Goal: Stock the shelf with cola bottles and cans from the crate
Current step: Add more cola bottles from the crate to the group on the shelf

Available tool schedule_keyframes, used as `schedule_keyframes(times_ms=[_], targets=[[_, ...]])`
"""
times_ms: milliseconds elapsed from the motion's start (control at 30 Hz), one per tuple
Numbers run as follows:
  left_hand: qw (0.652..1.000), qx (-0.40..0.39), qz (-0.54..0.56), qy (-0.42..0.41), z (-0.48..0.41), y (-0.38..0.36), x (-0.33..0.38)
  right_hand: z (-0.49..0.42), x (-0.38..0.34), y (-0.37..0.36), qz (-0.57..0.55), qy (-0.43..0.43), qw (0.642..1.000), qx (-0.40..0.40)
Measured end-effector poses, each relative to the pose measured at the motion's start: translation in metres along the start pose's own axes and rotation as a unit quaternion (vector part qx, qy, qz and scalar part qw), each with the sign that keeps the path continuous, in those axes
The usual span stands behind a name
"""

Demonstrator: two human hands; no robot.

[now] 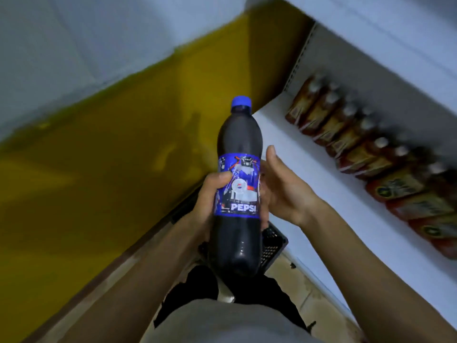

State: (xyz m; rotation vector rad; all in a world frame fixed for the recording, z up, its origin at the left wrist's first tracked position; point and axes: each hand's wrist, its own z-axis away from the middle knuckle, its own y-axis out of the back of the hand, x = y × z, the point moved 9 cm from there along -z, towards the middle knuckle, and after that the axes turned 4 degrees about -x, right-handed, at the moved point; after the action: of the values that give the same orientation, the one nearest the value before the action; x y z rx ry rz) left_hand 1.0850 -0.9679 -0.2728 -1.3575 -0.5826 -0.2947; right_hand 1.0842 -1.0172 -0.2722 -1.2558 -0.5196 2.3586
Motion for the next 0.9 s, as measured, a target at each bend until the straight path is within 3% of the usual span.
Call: schedule_keyframes(times_ms=[100,200,267,333,400,467,567,667,733,800,900], targets=[[0.979,-0.175,0.074,0.074,-0.013,-0.063,0.01,0.028,-0.038,-0.036,0.016,0.051,0.998,-0.031],[0.97,-0.216,0.058,0.098,-0.021,-0.085,0.015,0.053,-0.065,-0.033,0.089,0.12,0.988,0.039],[0.979,-0.162,0.001,0.126,-0.029,-0.077,0.012,0.072,-0.091,-0.027,0.13,0.196,0.968,0.088],[0.986,-0.026,-0.038,0.163,-0.038,-0.049,0.005,0.097,-0.117,-0.013,0.147,0.276,0.936,0.164],[0.986,0.074,-0.105,0.11,-0.044,-0.027,0.009,0.127,-0.139,-0.002,0.19,0.32,0.894,0.249],[0.976,0.094,-0.198,0.004,-0.051,-0.028,0.023,0.156,-0.153,0.007,0.217,0.338,0.855,0.327],[0.913,0.026,-0.39,-0.115,-0.066,-0.066,0.044,0.196,-0.166,0.015,0.213,0.371,0.805,0.411],[0.78,0.012,-0.602,-0.169,-0.089,-0.113,0.05,0.231,-0.179,0.022,0.219,0.401,0.764,0.456],[0.713,0.032,-0.672,-0.198,-0.104,-0.14,0.05,0.253,-0.188,0.03,0.221,0.425,0.74,0.472],[0.682,0.039,-0.688,-0.243,-0.118,-0.17,0.052,0.274,-0.199,0.039,0.216,0.445,0.724,0.481],[0.678,0.031,-0.679,-0.28,-0.141,-0.213,0.05,0.306,-0.217,0.058,0.238,0.448,0.708,0.491]])
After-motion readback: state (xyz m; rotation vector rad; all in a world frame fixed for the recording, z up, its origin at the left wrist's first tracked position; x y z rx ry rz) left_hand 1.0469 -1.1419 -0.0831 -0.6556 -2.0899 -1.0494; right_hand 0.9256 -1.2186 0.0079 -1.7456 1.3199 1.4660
